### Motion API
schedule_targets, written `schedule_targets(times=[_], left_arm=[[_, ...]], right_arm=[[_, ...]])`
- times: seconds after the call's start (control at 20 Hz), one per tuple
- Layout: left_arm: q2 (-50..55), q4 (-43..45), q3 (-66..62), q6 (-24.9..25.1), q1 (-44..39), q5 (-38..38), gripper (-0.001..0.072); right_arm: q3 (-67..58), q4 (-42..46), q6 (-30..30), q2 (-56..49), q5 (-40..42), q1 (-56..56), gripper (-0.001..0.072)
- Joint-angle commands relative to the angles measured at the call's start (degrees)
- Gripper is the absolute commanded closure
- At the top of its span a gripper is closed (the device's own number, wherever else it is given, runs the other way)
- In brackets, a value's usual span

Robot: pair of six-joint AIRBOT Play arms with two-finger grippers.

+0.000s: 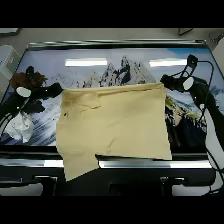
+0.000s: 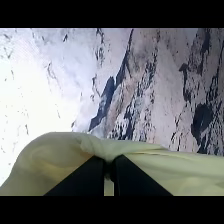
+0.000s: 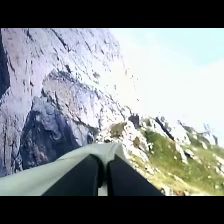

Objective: Fold the clothes and pants, and hang the long-sleeved shirts on hangers.

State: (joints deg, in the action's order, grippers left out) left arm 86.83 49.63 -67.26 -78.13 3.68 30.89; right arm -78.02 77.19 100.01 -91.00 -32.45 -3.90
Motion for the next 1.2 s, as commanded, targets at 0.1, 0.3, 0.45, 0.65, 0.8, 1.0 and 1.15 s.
schedule_targets(times=[0.1,0.3,0.45,0.65,0.8,1.0,1.15], left_arm=[[3.9,-0.2,-3.0,0.3,-4.9,-9.4,0.0681],[5.6,-0.2,-2.3,0.3,-5.9,-7.3,0.0681],[2.9,1.3,-4.6,0.4,-2.4,8.3,0.0681],[-3.2,9.6,-5.7,-2.1,3.1,38.1,0.0682],[-3.2,12.2,0.7,-2.5,2.2,44.7,0.0682],[-2.6,11.9,8.9,-2.4,1.9,39.5,0.0682],[-2.6,11.9,9.2,-2.3,2.1,39.5,0.0681]], right_arm=[[-3.1,-0.2,2.5,-4.3,3.9,-2.4,0.0675],[-3.4,-0.1,0.2,-7.0,-9.8,-3.8,0.0675],[-5.3,0.0,-2.9,-4.9,-22.7,-5.0,0.0675],[-6.2,1.4,-8.8,1.0,-46.6,-9.3,0.0675],[1.0,5.0,-8.7,1.0,-49.2,-9.5,0.0675],[8.6,3.5,-11.8,0.5,-46.8,-9.5,0.0674],[8.6,2.9,-11.0,0.5,-46.5,-9.5,0.0673]])
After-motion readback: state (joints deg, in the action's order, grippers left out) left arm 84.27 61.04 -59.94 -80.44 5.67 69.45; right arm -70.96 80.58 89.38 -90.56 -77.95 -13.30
